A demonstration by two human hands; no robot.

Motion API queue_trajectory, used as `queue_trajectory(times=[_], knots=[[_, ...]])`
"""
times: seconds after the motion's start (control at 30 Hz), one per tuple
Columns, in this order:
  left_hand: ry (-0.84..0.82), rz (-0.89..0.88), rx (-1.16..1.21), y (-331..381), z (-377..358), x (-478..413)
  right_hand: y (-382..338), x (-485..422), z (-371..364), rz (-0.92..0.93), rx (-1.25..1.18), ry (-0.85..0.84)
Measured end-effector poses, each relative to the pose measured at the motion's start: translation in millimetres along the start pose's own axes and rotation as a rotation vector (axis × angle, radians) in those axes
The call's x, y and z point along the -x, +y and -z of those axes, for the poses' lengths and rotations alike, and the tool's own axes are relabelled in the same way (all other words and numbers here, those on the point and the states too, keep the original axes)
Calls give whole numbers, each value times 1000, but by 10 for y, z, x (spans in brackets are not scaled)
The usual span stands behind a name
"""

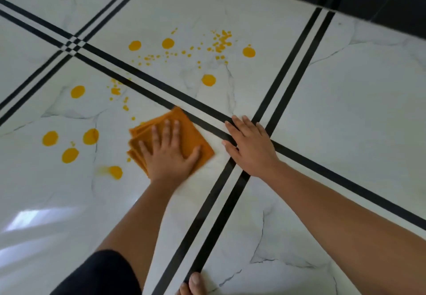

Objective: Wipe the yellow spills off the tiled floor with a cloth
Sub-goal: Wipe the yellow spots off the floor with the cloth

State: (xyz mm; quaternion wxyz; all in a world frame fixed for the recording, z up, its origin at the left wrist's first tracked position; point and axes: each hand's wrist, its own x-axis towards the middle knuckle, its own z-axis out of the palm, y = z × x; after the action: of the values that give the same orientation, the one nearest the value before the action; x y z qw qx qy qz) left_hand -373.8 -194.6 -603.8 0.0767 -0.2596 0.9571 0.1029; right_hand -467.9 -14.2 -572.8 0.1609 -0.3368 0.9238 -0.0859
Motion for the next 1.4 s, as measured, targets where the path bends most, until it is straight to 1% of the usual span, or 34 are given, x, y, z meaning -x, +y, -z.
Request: queue_trajectory(times=[0.03,0.07,0.17,0.2,0.23,0.3,0.33,0.37,0.47,0.5,0.53,0.57,0.63,0.67,0.7,0.8,0.83,0.87,0.93,0.97,1.0,1.03,1.1,1.13,1.17,1.27,1.3,1.33,1.4], knots=[[12,61,30,-8,-5,-24,-50,-55,14,11,8,-13],[15,45,30,-12,-13,12,-100,-113,33,25,17,-30],[-15,-211,-68,-203,-18,175,-255,-206,98,31,23,-59],[-12,-227,-75,-319,7,152,-300,-208,98,38,28,-71],[5,-185,-61,-418,36,55,-347,-212,112,45,43,-86],[46,7,9,-525,62,-93,-422,-238,108,68,70,-111],[62,57,32,-513,61,-113,-449,-278,122,78,84,-116],[74,56,41,-489,46,-93,-474,-344,147,93,100,-120],[77,-102,-15,-576,-8,52,-566,-542,188,160,163,-136],[71,-130,-34,-665,22,27,-614,-591,191,171,164,-143],[67,-113,-44,-757,53,-39,-670,-624,185,165,150,-148],[73,-46,-31,-823,83,-134,-722,-650,169,151,124,-149],[103,146,49,-859,144,-268,-837,-689,124,136,81,-151],[109,184,68,-825,153,-249,-883,-713,103,135,62,-151],[105,164,65,-795,123,-159,-920,-739,81,137,45,-150],[102,-126,-37,-851,0,189,-970,-775,8,141,5,-120],[104,-165,-45,-942,2,170,-981,-779,-35,154,8,-112],[103,-132,-45,-1037,40,84,-994,-773,-83,168,19,-101],[124,88,30,-1097,135,-103,-991,-733,-199,191,59,-60],[128,183,31,-1085,163,-119,-1005,-724,-264,202,59,-40],[136,197,36,-1033,152,-65,-989,-710,-319,203,48,-25],[135,140,42,-974,111,47,-963,-692,-375,202,46,-7],[98,-77,-34,-1008,48,302,-965,-676,-455,199,79,46],[82,-137,-61,-1103,35,323,-964,-670,-473,194,89,64],[87,-120,-53,-1216,60,258,-964,-665,-489,188,89,69],[138,254,36,-1314,157,55,-965,-655,-506,164,115,82],[148,287,34,-1255,155,127,-964,-660,-507,162,118,87],[166,208,42,-1188,122,262,-961,-659,-505,160,120,83],[120,-95,-30,-1182,18,582,-982,-652,-489,157,121,74]])
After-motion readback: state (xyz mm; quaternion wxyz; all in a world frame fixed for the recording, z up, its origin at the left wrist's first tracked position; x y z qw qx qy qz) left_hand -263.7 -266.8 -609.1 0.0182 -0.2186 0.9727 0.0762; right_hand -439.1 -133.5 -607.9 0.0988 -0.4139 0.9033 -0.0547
